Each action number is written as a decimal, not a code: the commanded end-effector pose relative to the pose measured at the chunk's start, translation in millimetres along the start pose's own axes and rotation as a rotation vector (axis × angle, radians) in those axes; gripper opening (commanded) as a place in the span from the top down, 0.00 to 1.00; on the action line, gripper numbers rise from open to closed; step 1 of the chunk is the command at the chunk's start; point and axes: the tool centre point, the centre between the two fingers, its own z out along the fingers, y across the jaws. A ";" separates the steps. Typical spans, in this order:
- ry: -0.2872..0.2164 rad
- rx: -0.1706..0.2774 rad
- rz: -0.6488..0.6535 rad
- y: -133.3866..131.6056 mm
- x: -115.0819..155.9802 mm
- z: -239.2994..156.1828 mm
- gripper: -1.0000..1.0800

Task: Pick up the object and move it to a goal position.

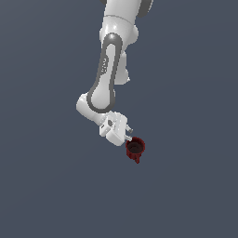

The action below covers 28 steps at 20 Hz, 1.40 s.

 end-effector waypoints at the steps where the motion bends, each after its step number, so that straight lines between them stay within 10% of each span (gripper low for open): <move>1: 0.002 0.003 -0.003 -1.8 -0.4 2.2 0.38; 25: 0.016 -0.004 0.007 -0.7 0.8 36.8 0.38; 26: 0.016 -0.004 0.007 -0.7 0.8 36.8 1.00; 28: 0.016 -0.004 0.007 -0.7 0.8 36.8 1.00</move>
